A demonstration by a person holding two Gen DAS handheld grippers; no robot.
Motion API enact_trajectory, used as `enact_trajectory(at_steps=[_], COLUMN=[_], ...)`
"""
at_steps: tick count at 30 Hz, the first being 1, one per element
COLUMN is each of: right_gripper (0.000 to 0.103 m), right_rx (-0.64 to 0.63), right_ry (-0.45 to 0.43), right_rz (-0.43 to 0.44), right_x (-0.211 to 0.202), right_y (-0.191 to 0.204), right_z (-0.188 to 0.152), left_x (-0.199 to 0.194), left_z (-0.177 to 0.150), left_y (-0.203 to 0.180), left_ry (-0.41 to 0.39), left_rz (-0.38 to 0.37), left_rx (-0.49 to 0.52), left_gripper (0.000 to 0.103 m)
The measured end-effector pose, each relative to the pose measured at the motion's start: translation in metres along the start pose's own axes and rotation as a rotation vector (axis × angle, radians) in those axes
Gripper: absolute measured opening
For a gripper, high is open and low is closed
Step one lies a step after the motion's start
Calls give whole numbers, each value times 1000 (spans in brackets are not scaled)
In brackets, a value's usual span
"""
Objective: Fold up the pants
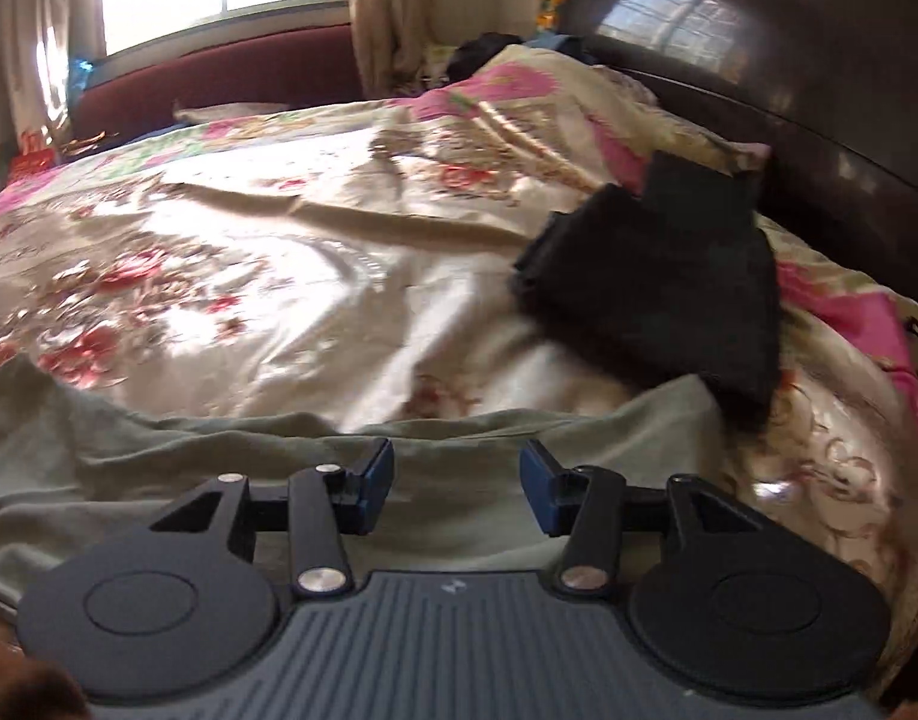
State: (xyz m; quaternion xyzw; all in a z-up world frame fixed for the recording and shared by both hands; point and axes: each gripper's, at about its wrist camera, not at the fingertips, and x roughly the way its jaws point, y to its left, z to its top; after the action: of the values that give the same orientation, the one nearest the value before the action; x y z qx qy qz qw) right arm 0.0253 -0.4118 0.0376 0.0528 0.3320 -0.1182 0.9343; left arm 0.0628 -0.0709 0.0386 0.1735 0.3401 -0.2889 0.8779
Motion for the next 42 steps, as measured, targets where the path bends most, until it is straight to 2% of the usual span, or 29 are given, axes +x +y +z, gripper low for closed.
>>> enact_trajectory(at_steps=[1, 3, 4, 6, 8, 9, 10, 12, 14, 16, 20, 25, 29, 31, 33, 35, 36, 37, 42], right_gripper=[49, 49, 49, 53, 53, 50, 48, 50, 51, 53, 57, 57, 57, 57, 57, 55, 47, 39, 34], right_rx=[27, 39, 21, 8, 80, 135, 187, 230, 284, 379, 509, 655, 678, 706, 721, 653, 623, 625, 680], right_ry=[5, 20, 31, 53, 73, 77, 55, -5, -9, -3, 35, 89, 66, 111, 205, 265, 287, 289, 269], right_rz=[-12, 31, 56, 20, 22, 41, 49, 53, 48, 106, 205, 333, 430, 528, 598, 535, 476, 456, 393], right_x=[2, 6, 12, 28, 50, 57, 57, 47, 32, 11, -19, -5, -6, -3, 7, 14, 15, 14, 12], right_y=[-12, -29, -32, -37, -48, -57, -65, -78, -93, -107, -109, -102, -90, -79, -60, -43, -38, -39, -53], right_z=[0, -4, -7, -11, -11, -9, -6, -2, -4, -16, -44, -64, -53, -53, -58, -64, -67, -69, -67], left_x=[11, 31, 39, 60, 88, 105, 116, 124, 125, 123, 120, 111, 103, 102, 102, 101, 99, 98, 94], left_z=[11, 32, 40, 53, 60, 64, 67, 75, 81, 81, 74, 65, 60, 57, 55, 55, 55, 54, 48], left_y=[-19, -58, -74, -101, -116, -118, -116, -107, -98, -93, -92, -98, -97, -95, -94, -92, -91, -90, -90], left_ry=[-3, -4, -2, 12, 59, 92, 104, 99, 104, 100, 103, 101, 105, 109, 108, 106, 104, 101, 96], left_rz=[-62, -157, -190, -230, -203, -155, -105, -40, 1, 8, 8, 14, 11, 9, 10, 7, 8, 8, -7], left_rx=[25, 97, 131, 201, 251, 272, 287, 283, 254, 235, 222, 228, 231, 231, 222, 209, 206, 203, 202], left_gripper=[45, 46, 46, 48, 48, 48, 50, 50, 50, 50, 50, 51, 52, 53, 54, 54, 54, 54, 54])
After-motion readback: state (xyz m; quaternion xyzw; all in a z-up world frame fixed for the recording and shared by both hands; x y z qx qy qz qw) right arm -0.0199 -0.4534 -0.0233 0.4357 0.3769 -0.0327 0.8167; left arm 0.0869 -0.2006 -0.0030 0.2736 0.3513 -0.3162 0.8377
